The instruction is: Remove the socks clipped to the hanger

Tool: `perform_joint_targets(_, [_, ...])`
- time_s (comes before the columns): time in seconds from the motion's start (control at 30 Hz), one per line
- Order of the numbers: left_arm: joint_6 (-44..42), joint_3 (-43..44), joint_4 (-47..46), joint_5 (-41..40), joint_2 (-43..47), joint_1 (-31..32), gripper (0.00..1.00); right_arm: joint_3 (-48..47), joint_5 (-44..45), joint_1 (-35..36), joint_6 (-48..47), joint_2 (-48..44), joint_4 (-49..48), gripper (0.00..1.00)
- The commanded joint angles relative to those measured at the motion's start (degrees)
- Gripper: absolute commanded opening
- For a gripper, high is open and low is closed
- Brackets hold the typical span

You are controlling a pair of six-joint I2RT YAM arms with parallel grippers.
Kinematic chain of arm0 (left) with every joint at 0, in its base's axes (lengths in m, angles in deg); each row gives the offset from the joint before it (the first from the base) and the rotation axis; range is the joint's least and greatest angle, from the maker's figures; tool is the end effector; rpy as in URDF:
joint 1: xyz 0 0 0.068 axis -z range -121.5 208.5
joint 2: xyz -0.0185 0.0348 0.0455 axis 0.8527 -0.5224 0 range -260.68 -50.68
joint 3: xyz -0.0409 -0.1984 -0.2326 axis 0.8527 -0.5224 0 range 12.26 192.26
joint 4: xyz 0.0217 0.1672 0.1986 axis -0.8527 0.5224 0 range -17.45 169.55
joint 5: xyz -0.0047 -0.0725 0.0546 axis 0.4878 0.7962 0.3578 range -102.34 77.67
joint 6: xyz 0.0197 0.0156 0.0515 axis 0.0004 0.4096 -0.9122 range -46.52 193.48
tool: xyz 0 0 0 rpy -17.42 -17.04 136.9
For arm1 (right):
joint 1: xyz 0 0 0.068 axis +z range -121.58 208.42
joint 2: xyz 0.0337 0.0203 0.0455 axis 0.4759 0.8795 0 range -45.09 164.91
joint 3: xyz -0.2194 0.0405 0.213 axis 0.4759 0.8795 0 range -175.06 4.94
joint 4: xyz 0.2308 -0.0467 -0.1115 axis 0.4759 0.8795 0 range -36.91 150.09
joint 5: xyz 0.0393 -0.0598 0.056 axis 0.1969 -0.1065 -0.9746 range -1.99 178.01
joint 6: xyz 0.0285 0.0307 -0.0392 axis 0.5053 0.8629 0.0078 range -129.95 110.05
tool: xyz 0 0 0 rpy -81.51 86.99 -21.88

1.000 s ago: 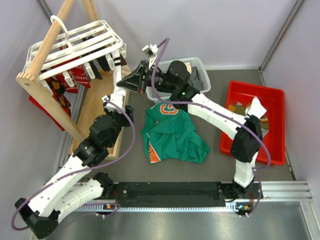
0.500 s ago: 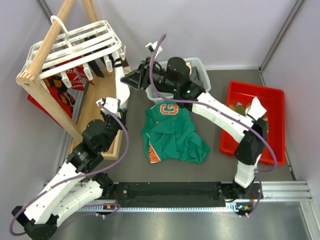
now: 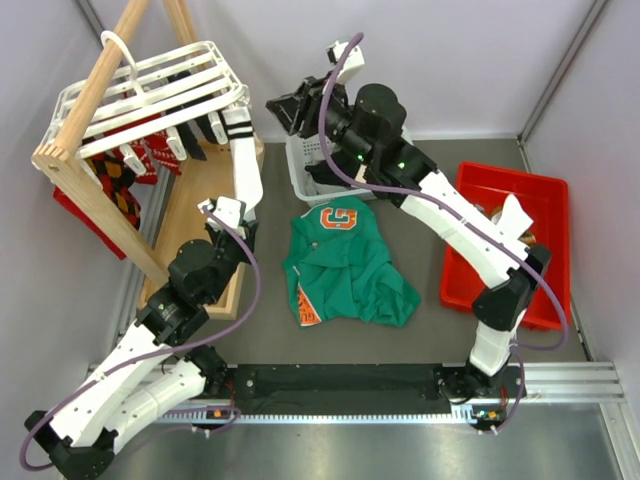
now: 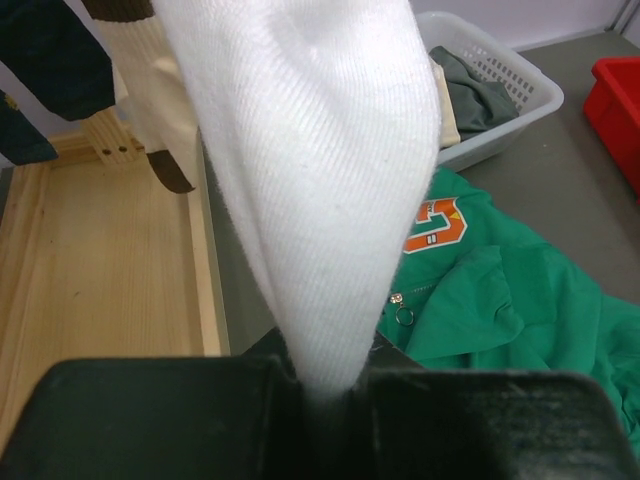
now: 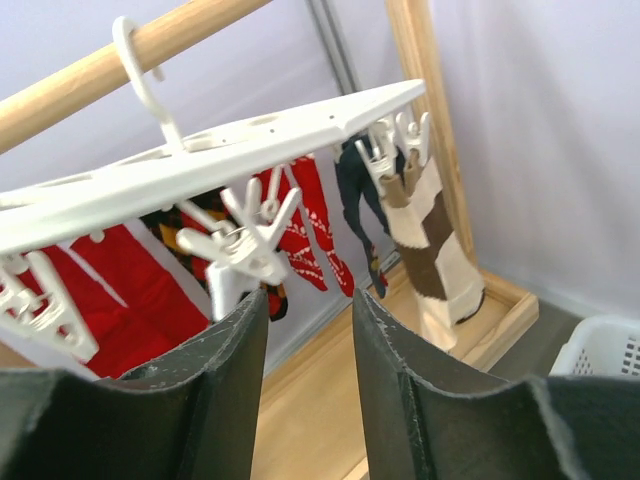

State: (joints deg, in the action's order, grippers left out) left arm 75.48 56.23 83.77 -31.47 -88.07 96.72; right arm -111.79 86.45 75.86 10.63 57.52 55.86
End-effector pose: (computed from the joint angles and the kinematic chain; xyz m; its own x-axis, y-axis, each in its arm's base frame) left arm 0.1094 -0.0690 0.3746 -0.0751 0.0170 -0.9970 0.3253 0.9456 -0.0084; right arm 0.2833 0.3101 0.5471 -0.1407 0.3664 -0.9198 -0.7530 0.5636 0.3397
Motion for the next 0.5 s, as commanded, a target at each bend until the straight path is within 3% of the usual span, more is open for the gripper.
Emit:
perform_joint_targets(0.0, [-0.24, -0.81, -1.29, -0.29, -0.05, 0.10, 0.00, -3.76, -0.37, -2.26, -0.53, 2.86, -1.71, 0.41])
perform_joint_targets(0.27, [-0.77, -2.13, -2.26, -0.64, -0.58, 0.10, 0.00, -10.70, -7.56, -3.41, -3.08, 8.13, -3.20, 0.50])
perform_joint_targets(0.47, [-0.51, -2.13, -2.08, -0.46, -1.64, 0.10, 0.00, -9.13, -16.89, -2.88, -3.61, 8.14, -8.21, 0.54])
